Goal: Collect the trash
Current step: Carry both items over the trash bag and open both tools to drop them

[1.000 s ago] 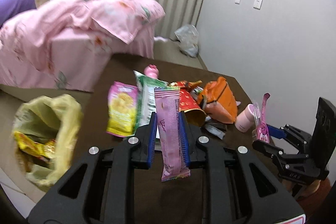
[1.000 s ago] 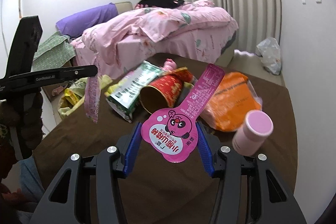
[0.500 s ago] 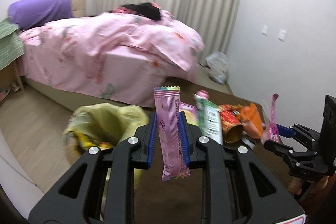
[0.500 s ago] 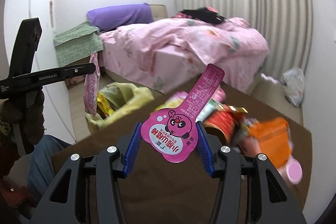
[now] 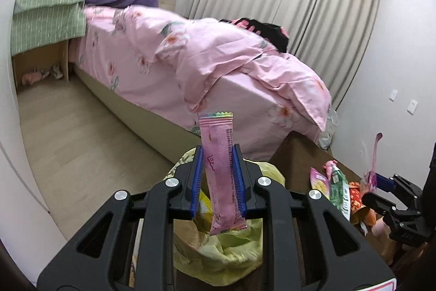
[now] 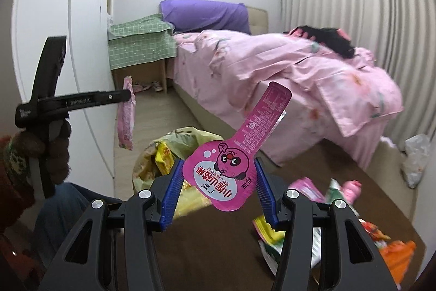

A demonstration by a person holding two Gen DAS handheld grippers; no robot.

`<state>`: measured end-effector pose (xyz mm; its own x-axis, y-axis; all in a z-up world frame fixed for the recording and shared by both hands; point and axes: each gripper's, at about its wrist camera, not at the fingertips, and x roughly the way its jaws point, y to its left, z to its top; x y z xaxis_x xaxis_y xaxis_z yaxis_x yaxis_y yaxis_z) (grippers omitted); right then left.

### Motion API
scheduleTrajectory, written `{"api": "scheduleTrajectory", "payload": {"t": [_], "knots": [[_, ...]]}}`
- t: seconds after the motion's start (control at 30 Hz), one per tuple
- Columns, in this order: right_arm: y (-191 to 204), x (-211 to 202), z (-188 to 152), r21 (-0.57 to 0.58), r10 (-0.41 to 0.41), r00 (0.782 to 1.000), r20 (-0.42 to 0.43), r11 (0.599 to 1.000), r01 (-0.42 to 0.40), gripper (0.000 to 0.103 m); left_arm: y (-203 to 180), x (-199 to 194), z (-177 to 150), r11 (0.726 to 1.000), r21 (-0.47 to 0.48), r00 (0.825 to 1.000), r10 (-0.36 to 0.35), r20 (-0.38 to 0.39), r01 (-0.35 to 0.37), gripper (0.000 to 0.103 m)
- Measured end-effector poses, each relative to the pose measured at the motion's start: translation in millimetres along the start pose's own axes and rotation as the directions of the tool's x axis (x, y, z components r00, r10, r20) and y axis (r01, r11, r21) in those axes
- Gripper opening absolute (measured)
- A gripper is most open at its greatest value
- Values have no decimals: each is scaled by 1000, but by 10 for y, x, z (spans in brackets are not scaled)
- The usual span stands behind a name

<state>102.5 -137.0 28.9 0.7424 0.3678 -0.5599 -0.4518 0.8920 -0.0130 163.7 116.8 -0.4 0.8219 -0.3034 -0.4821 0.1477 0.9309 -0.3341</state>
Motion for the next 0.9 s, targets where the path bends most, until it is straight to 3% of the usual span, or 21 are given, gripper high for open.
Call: {"api": "scheduleTrajectory", "payload": {"t": [0.27, 0.47, 0.67, 0.77, 0.8, 0.83, 0.9], "knots": [[-43, 715, 109, -1, 36, 995, -92, 999, -36, 48, 177, 746, -248, 996, -69, 993, -61, -104, 54, 20], [-129, 988, 159, 11, 70, 989, -129, 998, -70, 48, 105, 1172, -538, 999, -20, 972, -33, -234, 30, 20], [-2, 1292, 91, -37, 121, 976, -183, 991, -129, 49, 237, 1065, -612, 996, -55, 957, -79, -280, 66, 21], [74, 1458, 34, -33, 160, 963, -217, 985, -171, 49, 304, 975, -549, 992, -87, 958, -112, -263, 92, 39], [93, 1500, 8, -31, 145, 963, -228, 987, -156, 51, 330, 947, -517, 990, -102, 959, -117, -257, 94, 42], [106, 1524, -12, -31, 138, 963, -233, 988, -150, 60, 343, 922, -483, 990, -113, 961, -116, -249, 89, 45], [123, 1522, -45, -24, 153, 962, -227, 986, -162, 62, 354, 843, -426, 990, -115, 968, -102, -228, 77, 46]]}}
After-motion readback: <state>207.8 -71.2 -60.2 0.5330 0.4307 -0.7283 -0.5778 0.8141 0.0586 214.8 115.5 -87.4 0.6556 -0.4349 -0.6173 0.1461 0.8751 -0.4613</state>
